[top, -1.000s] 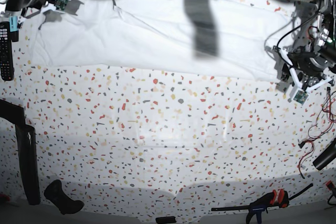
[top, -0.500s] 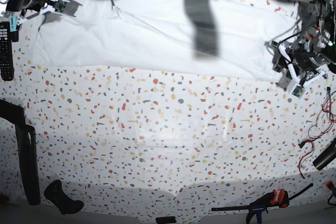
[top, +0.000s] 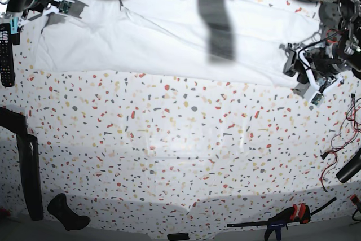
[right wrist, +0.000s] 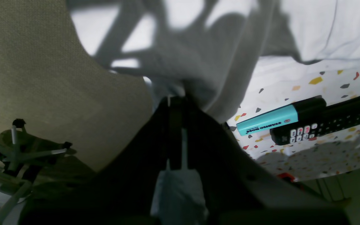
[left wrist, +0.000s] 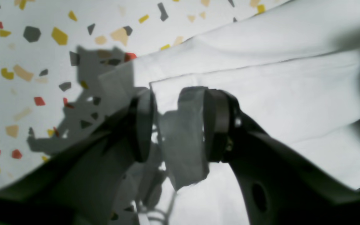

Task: Fold the T-shirt properly

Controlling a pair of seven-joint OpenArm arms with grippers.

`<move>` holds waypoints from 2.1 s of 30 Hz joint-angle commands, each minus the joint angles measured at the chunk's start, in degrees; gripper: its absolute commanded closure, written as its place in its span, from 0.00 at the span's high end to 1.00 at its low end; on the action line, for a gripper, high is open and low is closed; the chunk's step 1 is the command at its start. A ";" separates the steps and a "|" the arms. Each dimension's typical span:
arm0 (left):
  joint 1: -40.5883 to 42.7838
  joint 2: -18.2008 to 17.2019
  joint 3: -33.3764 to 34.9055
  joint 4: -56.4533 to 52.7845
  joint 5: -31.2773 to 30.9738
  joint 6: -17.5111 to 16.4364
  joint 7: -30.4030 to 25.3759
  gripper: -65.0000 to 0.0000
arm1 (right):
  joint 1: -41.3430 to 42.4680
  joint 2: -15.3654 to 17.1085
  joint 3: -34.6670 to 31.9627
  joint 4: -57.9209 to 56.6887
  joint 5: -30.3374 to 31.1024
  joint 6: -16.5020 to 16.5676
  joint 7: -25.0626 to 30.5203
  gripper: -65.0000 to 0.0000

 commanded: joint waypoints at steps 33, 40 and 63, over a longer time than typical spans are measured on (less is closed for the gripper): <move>-0.59 -0.85 -0.44 0.63 -7.67 -2.84 -1.14 0.00 | -0.15 1.07 0.44 0.48 -0.63 -0.35 -0.66 0.00; -0.39 -0.87 -0.44 1.25 -7.76 -3.02 1.84 0.00 | -0.15 1.05 0.44 0.48 -0.68 -0.37 -0.70 0.00; 9.81 -12.81 -0.44 17.22 -15.58 -9.53 7.56 0.00 | -0.15 1.05 0.44 0.46 -1.25 -1.49 -1.55 0.00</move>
